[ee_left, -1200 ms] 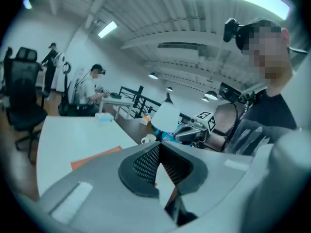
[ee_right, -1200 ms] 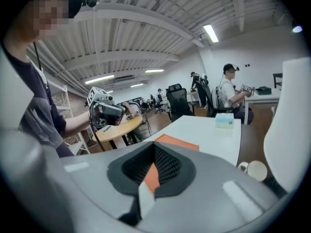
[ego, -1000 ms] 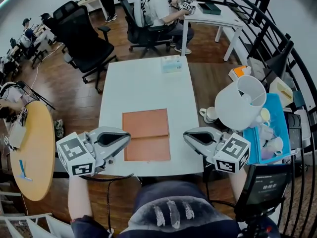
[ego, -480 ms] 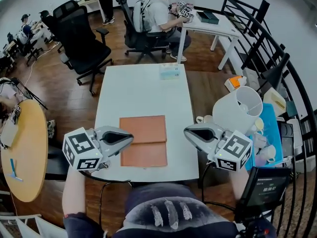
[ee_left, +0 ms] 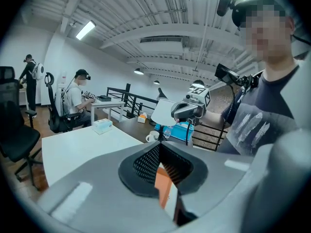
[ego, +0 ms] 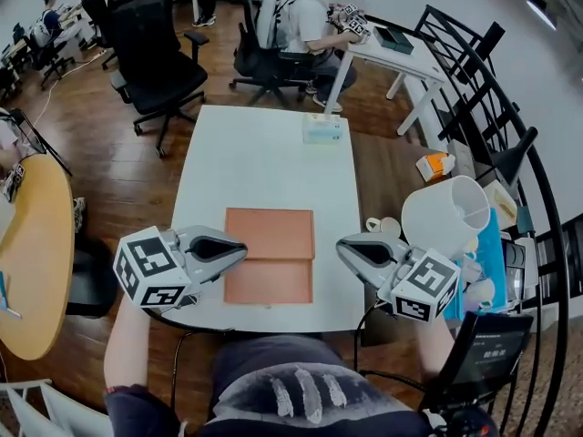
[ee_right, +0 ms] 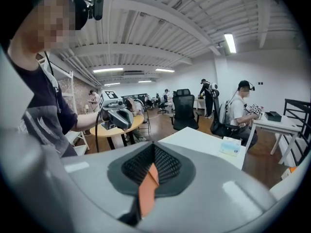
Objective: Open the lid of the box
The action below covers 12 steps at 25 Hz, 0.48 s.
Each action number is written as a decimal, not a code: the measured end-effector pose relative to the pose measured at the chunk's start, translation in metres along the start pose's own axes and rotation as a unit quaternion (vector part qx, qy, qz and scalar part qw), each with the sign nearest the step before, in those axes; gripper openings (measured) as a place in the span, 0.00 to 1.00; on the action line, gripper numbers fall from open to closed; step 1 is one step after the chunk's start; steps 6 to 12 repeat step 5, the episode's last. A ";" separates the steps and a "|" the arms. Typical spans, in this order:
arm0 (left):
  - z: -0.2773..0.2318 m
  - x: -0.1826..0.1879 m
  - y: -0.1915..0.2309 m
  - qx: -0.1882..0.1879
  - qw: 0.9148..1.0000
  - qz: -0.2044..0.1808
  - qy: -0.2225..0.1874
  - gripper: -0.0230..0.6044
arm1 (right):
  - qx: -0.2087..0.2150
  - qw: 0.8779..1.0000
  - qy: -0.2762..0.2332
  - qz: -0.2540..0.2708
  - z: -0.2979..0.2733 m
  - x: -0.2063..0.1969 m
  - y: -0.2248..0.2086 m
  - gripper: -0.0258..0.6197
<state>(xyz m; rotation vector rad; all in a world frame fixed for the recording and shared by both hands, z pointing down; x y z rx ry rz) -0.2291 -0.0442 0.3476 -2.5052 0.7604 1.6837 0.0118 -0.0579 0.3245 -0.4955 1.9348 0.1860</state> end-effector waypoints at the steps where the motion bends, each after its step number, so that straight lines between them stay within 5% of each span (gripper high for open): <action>1: 0.003 -0.003 0.001 0.000 1.000 0.001 0.001 0.06 | 0.001 1.000 0.003 -0.001 -0.004 0.000 0.003 0.04; 12: 0.014 -0.017 0.004 0.000 1.000 0.005 0.005 0.06 | 0.003 1.000 0.011 -0.005 -0.017 -0.004 0.014 0.04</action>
Point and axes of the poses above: the fingertips, and each gripper's own axes: z backward along the fingers, y to its left, x out of its top, the point moved 6 cm from there along z, backward along the fingers, and after that the axes turned 2 degrees about x, right-handed, at the moved point
